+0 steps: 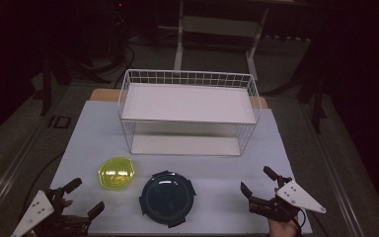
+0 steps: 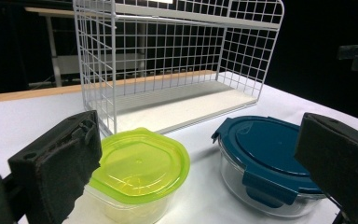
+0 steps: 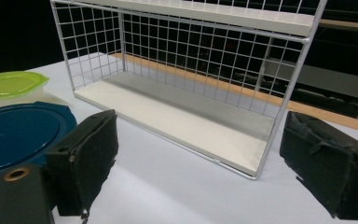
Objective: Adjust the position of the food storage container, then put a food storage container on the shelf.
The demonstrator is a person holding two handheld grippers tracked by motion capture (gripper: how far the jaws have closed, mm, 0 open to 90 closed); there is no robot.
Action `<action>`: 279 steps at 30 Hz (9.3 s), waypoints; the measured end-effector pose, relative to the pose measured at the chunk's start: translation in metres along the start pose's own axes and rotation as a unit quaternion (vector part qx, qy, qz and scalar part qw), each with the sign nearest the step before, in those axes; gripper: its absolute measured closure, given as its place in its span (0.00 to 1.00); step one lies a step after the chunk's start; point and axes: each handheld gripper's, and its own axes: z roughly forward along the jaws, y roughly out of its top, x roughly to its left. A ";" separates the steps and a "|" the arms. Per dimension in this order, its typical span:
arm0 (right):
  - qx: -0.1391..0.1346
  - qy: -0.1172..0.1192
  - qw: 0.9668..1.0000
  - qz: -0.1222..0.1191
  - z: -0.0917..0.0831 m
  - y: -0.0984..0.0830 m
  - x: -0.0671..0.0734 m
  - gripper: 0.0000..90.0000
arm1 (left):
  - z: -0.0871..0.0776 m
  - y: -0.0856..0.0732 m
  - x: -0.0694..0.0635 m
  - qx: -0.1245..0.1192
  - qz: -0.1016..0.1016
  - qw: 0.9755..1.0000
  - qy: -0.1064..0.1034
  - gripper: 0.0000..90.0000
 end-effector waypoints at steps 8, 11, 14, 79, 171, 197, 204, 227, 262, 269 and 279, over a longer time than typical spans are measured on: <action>-0.001 -0.005 1.000 0.002 -0.001 0.002 -0.001 0.12 | 0.001 0.001 0.000 -0.005 -0.003 1.000 -0.005 0.00; -0.001 -0.004 1.000 0.002 -0.001 0.002 0.000 0.12 | 0.002 0.001 0.001 -0.006 -0.006 1.000 -0.009 0.00; -0.001 -0.005 1.000 0.002 -0.001 0.002 0.000 0.12 | 0.003 0.004 0.003 -0.004 -0.004 1.000 -0.012 0.00; -0.005 -0.004 1.000 0.010 -0.005 0.004 -0.002 0.12 | 0.094 -0.030 -0.036 0.287 0.053 0.949 -0.121 0.98; 0.005 -0.017 1.000 -0.005 -0.003 0.002 0.004 0.11 | 0.177 -0.004 -0.077 0.294 0.066 0.938 -0.171 0.98; 0.017 0.003 1.000 0.014 -0.004 0.003 0.003 0.17 | 0.171 0.013 -0.076 0.249 0.024 0.950 -0.189 0.59; 0.023 0.009 1.000 -0.016 0.001 0.002 0.012 0.13 | 0.167 0.023 -0.072 0.219 -0.032 0.952 -0.213 0.17; 0.096 0.087 0.991 0.043 0.010 -0.001 0.005 0.12 | 0.170 0.025 -0.074 0.231 -0.059 0.954 -0.180 0.16; 0.281 0.203 0.869 0.354 0.068 -0.039 -0.032 0.34 | 0.203 -0.018 -0.059 0.314 -0.306 0.881 -0.176 0.32; 0.308 0.214 0.842 0.389 0.075 -0.048 -0.030 0.45 | 0.207 -0.024 -0.060 0.325 -0.334 0.865 -0.185 0.48; 0.324 0.244 0.803 0.437 0.079 -0.055 -0.037 0.51 | 0.208 -0.030 -0.058 0.322 -0.376 0.845 -0.201 0.57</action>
